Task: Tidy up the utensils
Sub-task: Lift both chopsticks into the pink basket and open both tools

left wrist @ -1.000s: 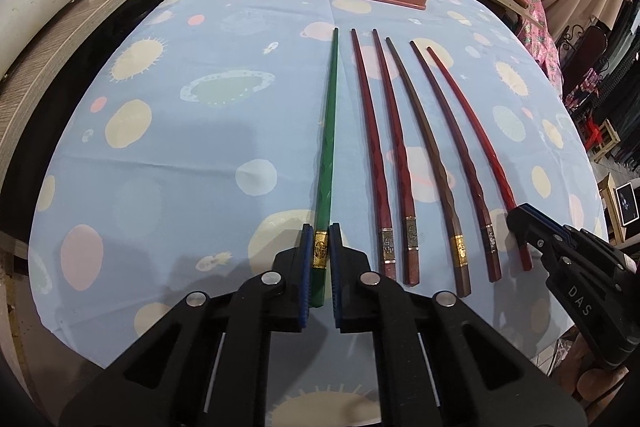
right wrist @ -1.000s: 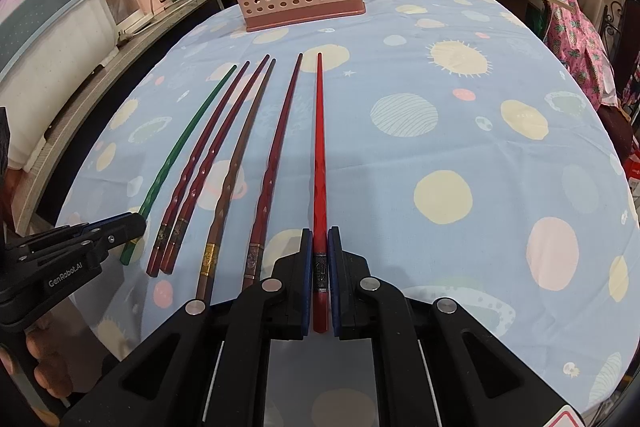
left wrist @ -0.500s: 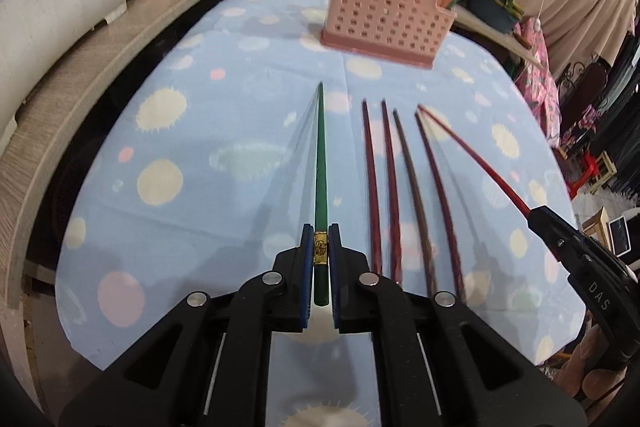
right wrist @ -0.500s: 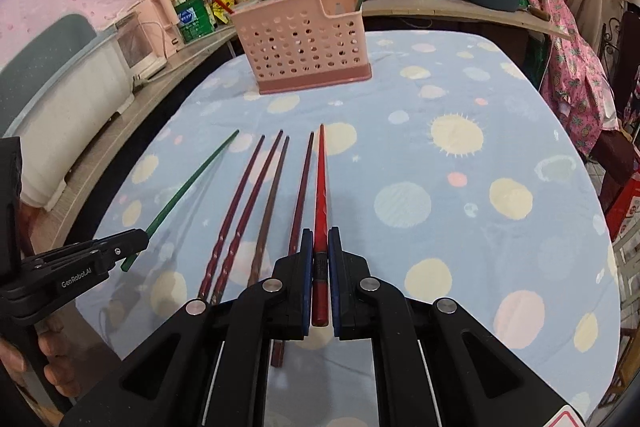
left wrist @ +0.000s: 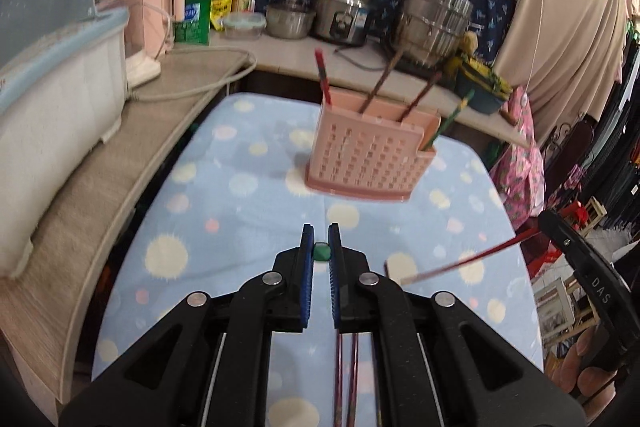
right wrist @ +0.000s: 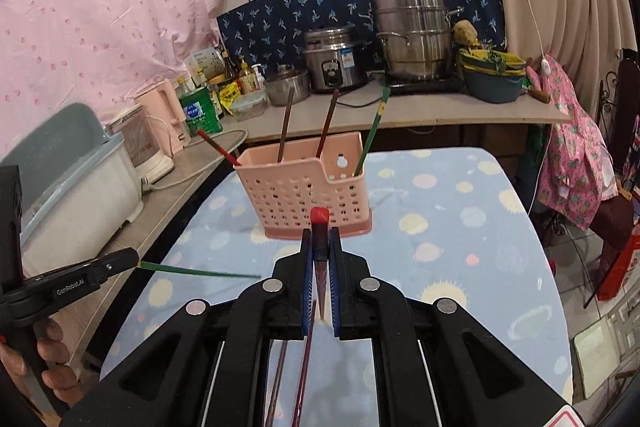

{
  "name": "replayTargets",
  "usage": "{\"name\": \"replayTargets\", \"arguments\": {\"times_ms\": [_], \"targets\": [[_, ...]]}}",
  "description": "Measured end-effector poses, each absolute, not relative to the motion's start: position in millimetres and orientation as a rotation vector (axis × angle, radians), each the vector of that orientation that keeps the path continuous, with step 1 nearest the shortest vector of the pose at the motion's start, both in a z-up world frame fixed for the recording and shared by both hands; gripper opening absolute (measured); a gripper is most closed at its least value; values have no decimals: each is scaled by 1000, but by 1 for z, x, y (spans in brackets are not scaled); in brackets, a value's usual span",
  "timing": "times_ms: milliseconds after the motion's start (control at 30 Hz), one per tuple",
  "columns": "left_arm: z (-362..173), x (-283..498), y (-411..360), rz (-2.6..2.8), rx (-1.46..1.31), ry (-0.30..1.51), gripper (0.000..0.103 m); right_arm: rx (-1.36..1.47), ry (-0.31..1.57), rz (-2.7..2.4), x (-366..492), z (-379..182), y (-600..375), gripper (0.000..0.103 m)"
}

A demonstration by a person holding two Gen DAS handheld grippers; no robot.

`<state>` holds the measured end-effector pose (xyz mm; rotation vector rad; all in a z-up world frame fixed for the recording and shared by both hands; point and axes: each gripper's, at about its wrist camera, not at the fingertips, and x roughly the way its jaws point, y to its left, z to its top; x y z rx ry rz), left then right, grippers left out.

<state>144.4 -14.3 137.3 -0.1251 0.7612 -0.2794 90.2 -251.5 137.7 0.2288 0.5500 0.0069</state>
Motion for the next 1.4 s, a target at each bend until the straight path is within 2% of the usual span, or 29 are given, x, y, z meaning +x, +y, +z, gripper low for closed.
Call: {"name": "replayTargets", "arguments": {"times_ms": [567,767,1167,1400], "targets": [[266,224,-34,-297,-209,492,7,297,291,12,175,243,-273,7],[293,255,-45,-261,-210,391,7,311,302,21,213,244,-274,7],[234,305,-52,-208,-186,487,7,329,458,8,261,183,-276,7],[218,305,-51,-199,-172,522,8,326,470,-15,261,175,-276,8]]}}
